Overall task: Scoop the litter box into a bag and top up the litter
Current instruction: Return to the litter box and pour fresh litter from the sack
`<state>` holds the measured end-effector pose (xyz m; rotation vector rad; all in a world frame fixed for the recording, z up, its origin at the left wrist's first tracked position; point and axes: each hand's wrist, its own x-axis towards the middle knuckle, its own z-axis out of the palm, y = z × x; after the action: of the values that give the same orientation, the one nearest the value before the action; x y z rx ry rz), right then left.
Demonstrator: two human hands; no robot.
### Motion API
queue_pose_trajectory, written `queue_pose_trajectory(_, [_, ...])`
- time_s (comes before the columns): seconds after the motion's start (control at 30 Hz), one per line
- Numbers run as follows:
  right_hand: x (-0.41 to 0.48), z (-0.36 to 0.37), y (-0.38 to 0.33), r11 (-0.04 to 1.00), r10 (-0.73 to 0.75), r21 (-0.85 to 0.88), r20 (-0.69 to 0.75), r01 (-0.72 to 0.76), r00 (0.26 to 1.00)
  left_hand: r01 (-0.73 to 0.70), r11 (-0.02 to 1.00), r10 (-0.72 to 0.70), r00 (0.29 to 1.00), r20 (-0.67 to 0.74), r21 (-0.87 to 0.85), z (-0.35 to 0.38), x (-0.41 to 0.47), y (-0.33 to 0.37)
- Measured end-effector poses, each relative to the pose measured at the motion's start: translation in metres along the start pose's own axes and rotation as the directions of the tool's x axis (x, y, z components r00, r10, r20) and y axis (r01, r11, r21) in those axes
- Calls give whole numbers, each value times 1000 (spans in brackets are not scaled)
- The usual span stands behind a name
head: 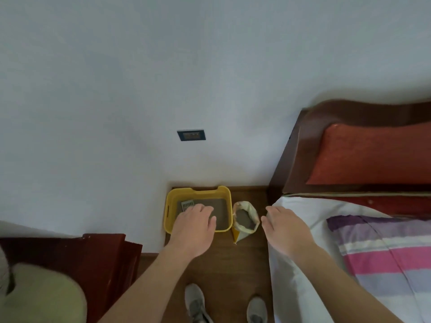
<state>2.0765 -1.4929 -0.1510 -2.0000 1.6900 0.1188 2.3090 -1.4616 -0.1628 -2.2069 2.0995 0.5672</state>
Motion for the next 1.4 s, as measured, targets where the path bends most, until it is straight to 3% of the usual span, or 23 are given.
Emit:
queue_pose_trajectory(0.47, [146, 138, 25, 989, 133, 59, 16, -134, 991, -155, 988, 155, 987, 52, -7, 121, 147, -53])
queue_pose_trajectory(0.87, [347, 374, 146, 996, 27, -83, -114, -37, 993, -292, 955, 289, 955, 67, 49, 402, 293, -87])
queue_pose_trajectory(1.03, [415, 450, 187, 988, 11, -150, -134, -32, 991, -391, 914, 382, 919, 95, 107, 491, 346, -99])
queue_pose_trajectory(1.4, [472, 512, 239, 985, -38, -172, -179, 7, 983, -608, 766, 606, 791, 81, 211, 564, 373, -93])
